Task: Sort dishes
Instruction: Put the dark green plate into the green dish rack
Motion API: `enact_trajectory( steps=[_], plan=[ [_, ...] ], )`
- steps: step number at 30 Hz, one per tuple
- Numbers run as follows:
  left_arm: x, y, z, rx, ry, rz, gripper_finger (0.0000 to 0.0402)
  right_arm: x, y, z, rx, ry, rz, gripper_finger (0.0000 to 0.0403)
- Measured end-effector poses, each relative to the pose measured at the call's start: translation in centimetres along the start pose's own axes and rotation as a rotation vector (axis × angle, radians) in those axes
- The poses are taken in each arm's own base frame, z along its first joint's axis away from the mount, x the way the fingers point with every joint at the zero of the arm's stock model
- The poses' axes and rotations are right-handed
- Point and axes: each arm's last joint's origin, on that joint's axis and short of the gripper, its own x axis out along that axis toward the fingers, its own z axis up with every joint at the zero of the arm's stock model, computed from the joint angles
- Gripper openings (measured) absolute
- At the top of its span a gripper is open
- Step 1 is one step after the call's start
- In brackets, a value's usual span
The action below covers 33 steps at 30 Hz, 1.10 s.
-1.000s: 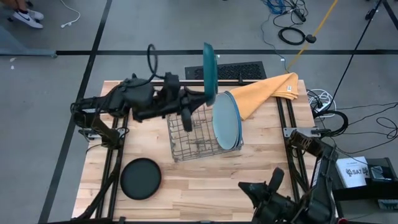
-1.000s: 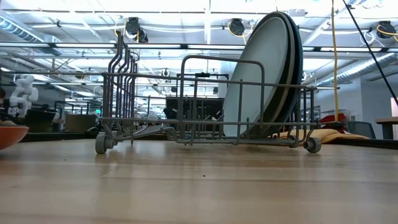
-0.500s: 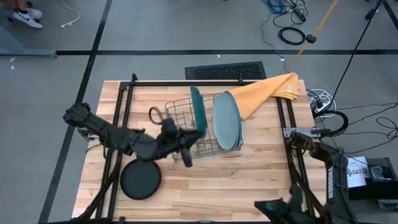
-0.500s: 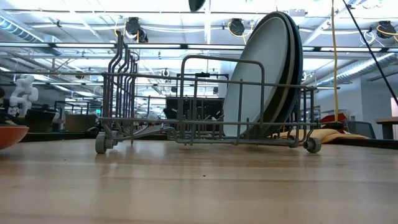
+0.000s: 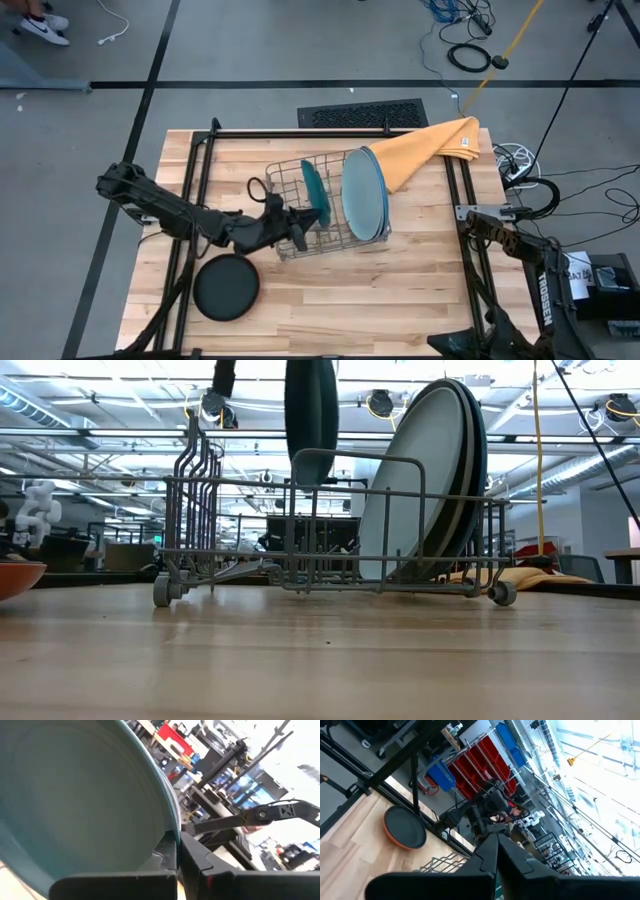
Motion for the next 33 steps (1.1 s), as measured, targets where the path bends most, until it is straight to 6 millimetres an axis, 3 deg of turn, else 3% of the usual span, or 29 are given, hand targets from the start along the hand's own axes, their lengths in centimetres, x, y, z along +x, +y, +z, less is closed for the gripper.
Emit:
enact_trajectory(
  steps=[10,16,26,33],
  plan=[
    [2.8,2.6,-1.7,-0.020,0.128,0.047,0.0000,0.0,-0.1,0.0,-0.020,0.000,0.000,0.0000],
    [3.4,3.1,-1.8,-0.049,0.175,0.021,0.0000,0.0,-0.1,0.0,-0.018,0.001,0.001,0.0000],
    [3.5,3.1,-1.8,-0.046,0.179,0.019,0.0000,0.0,-0.1,0.0,-0.017,0.001,0.001,0.0000],
    [3.3,1.1,-0.6,-0.064,0.114,-0.195,0.0000,0.0,-0.1,0.0,-0.017,0.002,0.004,0.0000]
  ],
)
